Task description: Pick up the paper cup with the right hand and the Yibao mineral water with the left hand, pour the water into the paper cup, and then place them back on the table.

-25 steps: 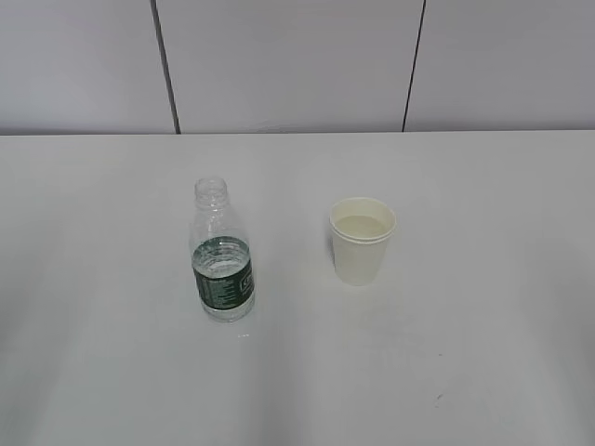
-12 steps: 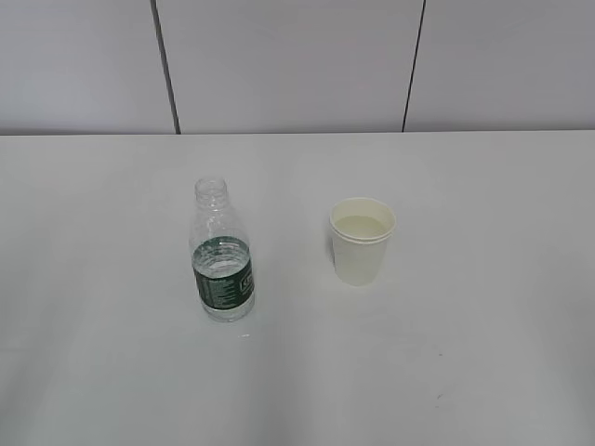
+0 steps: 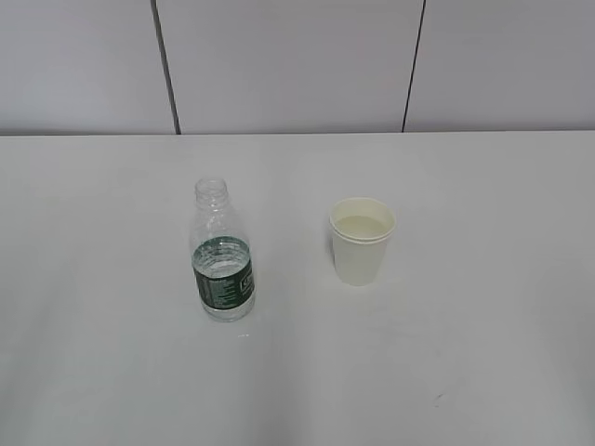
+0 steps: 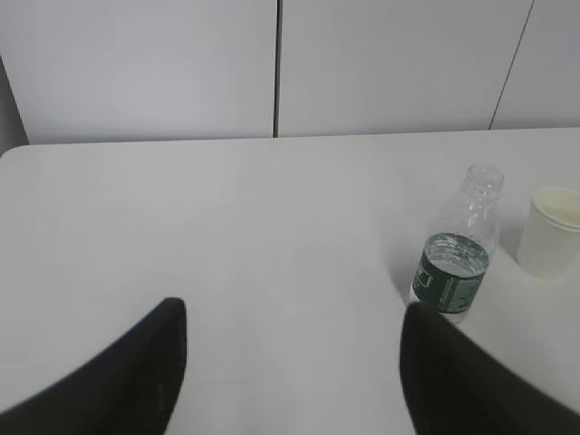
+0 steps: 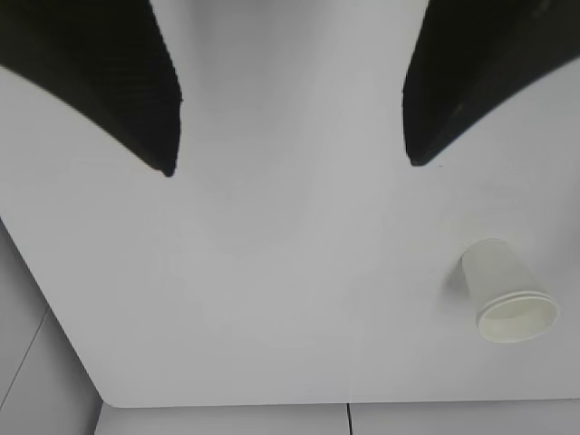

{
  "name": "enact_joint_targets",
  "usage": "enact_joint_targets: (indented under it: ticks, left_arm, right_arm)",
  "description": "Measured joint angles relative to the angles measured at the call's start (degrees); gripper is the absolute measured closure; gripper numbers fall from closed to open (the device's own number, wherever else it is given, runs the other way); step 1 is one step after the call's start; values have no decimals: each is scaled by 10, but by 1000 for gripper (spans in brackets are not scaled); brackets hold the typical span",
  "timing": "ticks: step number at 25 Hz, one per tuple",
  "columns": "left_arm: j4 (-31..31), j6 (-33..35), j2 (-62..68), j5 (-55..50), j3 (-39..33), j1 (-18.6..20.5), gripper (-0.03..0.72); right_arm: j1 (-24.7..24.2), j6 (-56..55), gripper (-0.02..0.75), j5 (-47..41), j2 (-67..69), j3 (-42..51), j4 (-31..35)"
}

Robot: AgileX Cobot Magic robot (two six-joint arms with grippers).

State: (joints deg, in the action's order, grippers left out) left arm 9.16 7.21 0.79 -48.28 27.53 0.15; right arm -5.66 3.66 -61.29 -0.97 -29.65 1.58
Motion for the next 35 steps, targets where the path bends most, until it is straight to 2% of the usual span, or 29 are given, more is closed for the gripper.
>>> enact_joint_targets:
  ticks: [9, 17, 24, 30, 35]
  left_arm:
    - [-2, 0, -17, -11, 2, 0, 230]
    - [-7, 0, -18, -93, 28, 0, 230]
    - [-51, 0, -18, -176, 30, 0, 230]
    - [-61, -6, -18, -184, 30, 0, 230]
    - [-82, -37, -18, -180, 30, 0, 230]
  right_arm:
    - [0, 0, 144, -4, 0, 0, 2]
    - [0, 0, 145, -47, 0, 0, 2]
    - [0, 0, 146, -66, 0, 0, 4]
    - [0, 0, 150, -70, 0, 0, 9]
    - [0, 0, 152, -67, 0, 4, 10]
